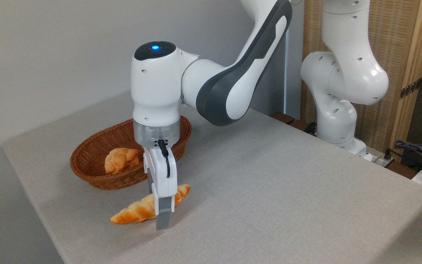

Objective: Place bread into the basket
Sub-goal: 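Close the gripper on the golden pastry's edge and lift it, then carry the held pastry over the wicker basket and lower it in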

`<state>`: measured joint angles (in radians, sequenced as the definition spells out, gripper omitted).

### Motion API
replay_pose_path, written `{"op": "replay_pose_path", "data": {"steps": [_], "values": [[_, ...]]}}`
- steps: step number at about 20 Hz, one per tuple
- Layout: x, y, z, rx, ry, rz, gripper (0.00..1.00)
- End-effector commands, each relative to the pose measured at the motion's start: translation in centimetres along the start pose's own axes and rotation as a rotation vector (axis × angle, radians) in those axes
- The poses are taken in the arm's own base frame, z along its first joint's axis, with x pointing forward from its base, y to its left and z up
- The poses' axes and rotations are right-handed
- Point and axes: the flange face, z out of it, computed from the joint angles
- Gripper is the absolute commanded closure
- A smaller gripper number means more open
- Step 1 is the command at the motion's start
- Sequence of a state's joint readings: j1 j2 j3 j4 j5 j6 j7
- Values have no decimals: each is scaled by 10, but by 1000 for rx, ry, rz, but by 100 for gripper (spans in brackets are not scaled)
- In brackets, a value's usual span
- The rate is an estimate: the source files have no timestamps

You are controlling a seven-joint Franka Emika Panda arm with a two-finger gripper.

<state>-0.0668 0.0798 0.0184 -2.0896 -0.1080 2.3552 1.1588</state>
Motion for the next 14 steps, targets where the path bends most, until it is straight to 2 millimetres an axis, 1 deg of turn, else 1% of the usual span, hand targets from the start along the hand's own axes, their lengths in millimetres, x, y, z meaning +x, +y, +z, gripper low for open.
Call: {"op": "replay_pose_path", "data": {"steps": [1, 4, 6, 7, 8, 9, 10, 11, 12, 13, 14], "values": [[1, -1, 3, -1, 10, -8, 73], [0, -1, 2, 0, 11, -9, 73], [1, -1, -5, -13, 10, -19, 74], [5, -4, -19, -31, 8, -34, 74], [11, -8, -48, -78, -9, -66, 75], [14, -14, -71, -111, -21, -74, 75], [17, -16, -92, -146, -35, -77, 74], [22, -15, -108, -171, -48, -89, 74], [27, -11, -121, -185, -60, -121, 73], [32, -4, -128, -191, -64, -150, 73], [48, 8, -130, -201, -67, -148, 72]]}}
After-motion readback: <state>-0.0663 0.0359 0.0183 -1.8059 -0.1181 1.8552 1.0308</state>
